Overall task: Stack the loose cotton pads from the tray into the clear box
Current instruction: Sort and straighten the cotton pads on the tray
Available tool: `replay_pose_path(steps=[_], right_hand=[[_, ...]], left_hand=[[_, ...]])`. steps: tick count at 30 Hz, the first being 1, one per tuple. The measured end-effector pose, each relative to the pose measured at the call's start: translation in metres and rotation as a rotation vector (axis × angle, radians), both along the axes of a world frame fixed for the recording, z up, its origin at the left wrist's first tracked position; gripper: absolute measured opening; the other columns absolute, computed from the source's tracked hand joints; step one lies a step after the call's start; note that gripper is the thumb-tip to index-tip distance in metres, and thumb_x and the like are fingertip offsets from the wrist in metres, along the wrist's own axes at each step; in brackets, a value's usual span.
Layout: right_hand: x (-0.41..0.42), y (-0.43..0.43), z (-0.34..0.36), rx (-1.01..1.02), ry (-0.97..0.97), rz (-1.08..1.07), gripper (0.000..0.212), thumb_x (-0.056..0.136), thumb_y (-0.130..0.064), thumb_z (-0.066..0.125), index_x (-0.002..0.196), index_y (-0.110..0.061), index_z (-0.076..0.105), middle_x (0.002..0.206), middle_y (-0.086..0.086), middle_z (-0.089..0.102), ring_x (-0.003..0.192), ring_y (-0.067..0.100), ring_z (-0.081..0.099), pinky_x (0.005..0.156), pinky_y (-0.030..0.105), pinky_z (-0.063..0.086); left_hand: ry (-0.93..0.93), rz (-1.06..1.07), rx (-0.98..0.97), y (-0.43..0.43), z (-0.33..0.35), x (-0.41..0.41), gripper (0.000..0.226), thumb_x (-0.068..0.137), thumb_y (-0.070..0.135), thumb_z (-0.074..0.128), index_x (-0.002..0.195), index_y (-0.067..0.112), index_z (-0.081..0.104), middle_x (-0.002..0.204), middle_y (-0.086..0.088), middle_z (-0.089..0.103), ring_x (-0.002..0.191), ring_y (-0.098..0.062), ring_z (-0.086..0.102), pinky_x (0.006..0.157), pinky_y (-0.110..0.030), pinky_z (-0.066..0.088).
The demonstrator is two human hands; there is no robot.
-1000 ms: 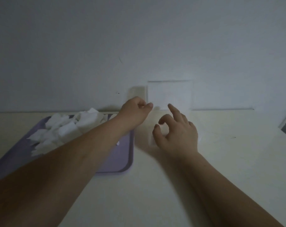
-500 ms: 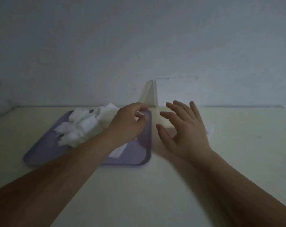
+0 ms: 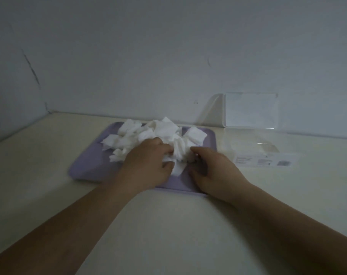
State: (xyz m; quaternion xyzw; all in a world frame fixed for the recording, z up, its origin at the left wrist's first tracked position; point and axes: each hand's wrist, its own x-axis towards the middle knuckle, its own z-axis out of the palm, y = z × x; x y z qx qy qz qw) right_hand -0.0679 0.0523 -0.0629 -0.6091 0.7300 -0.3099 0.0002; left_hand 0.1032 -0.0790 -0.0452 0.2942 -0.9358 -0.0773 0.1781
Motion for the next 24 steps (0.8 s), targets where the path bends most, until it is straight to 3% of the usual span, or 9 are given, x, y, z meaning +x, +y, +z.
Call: replay_pose_path(steps=[3, 6, 9, 13, 16, 20, 22, 24], right_hand=[[-0.002, -0.026, 0.004, 0.051, -0.081, -0.075, 0.047, 0.085, -0.032, 0.068, 0.131, -0.026, 0.06, 0.119, 0.002, 0.073, 0.106, 0.029, 0.069, 0.09, 0.038, 0.056], [-0.008, -0.042, 0.003, 0.041, -0.16, -0.121, 0.047, 0.082, -0.045, 0.074, 0.125, -0.032, 0.063, 0.113, -0.008, 0.073, 0.1, 0.018, 0.069, 0.089, 0.033, 0.055], [-0.016, -0.047, 0.002, 0.035, -0.208, -0.149, 0.051, 0.08, -0.044, 0.08, 0.126, -0.029, 0.066, 0.11, -0.01, 0.073, 0.098, 0.013, 0.068, 0.089, 0.027, 0.051], [-0.023, -0.043, -0.006, -0.026, -0.248, -0.139, 0.047, 0.083, -0.045, 0.074, 0.128, -0.031, 0.067, 0.102, -0.011, 0.075, 0.09, 0.008, 0.068, 0.083, 0.024, 0.051], [-0.021, -0.038, -0.012, -0.13, -0.287, -0.112, 0.038, 0.09, -0.029, 0.069, 0.128, -0.03, 0.066, 0.09, -0.01, 0.073, 0.075, 0.004, 0.066, 0.075, 0.023, 0.052], [-0.019, -0.034, -0.014, -0.278, -0.446, -0.085, 0.037, 0.091, -0.018, 0.064, 0.126, -0.031, 0.064, 0.074, -0.005, 0.067, 0.065, 0.011, 0.061, 0.069, 0.027, 0.051], [-0.016, -0.031, -0.009, -0.334, -0.543, -0.031, 0.037, 0.09, -0.019, 0.059, 0.118, -0.042, 0.064, 0.081, 0.0, 0.073, 0.072, 0.023, 0.067, 0.069, 0.034, 0.055], [-0.01, -0.029, -0.003, -0.37, -0.641, 0.015, 0.039, 0.091, -0.01, 0.057, 0.112, -0.042, 0.065, 0.09, 0.007, 0.076, 0.077, 0.028, 0.071, 0.069, 0.033, 0.056]], left_hand=[[0.025, 0.042, 0.041, -0.012, 0.004, -0.013, 0.027, 0.072, 0.043, 0.043, 0.076, 0.024, 0.062, 0.08, 0.004, 0.063, 0.08, -0.024, 0.06, 0.063, -0.034, 0.049], [0.169, 0.153, 0.182, -0.015, 0.003, -0.027, 0.027, 0.078, 0.035, 0.046, 0.064, 0.012, 0.052, 0.063, 0.0, 0.057, 0.064, -0.022, 0.056, 0.054, -0.036, 0.043], [0.321, 0.078, 0.174, -0.018, -0.012, -0.037, 0.03, 0.077, 0.032, 0.043, 0.074, 0.012, 0.066, 0.078, 0.001, 0.064, 0.076, -0.024, 0.06, 0.068, -0.045, 0.052], [0.374, 0.008, 0.169, -0.018, -0.021, -0.043, 0.024, 0.075, 0.027, 0.049, 0.08, 0.016, 0.069, 0.087, 0.004, 0.063, 0.081, -0.022, 0.06, 0.072, -0.044, 0.054], [0.418, -0.03, 0.166, -0.016, -0.021, -0.04, 0.026, 0.078, 0.024, 0.05, 0.088, 0.015, 0.073, 0.091, 0.005, 0.067, 0.088, -0.019, 0.062, 0.079, -0.042, 0.054], [0.458, -0.032, 0.163, -0.015, -0.02, -0.035, 0.028, 0.084, 0.021, 0.054, 0.104, 0.02, 0.074, 0.101, 0.008, 0.071, 0.096, -0.015, 0.064, 0.085, -0.038, 0.056], [0.457, -0.016, 0.149, -0.014, -0.017, -0.034, 0.027, 0.087, 0.024, 0.058, 0.11, 0.021, 0.07, 0.104, 0.006, 0.071, 0.096, -0.019, 0.064, 0.084, -0.042, 0.056], [0.434, 0.014, 0.144, -0.011, -0.01, -0.034, 0.038, 0.087, 0.028, 0.056, 0.125, 0.024, 0.063, 0.115, 0.003, 0.069, 0.103, -0.021, 0.063, 0.088, -0.044, 0.056]])
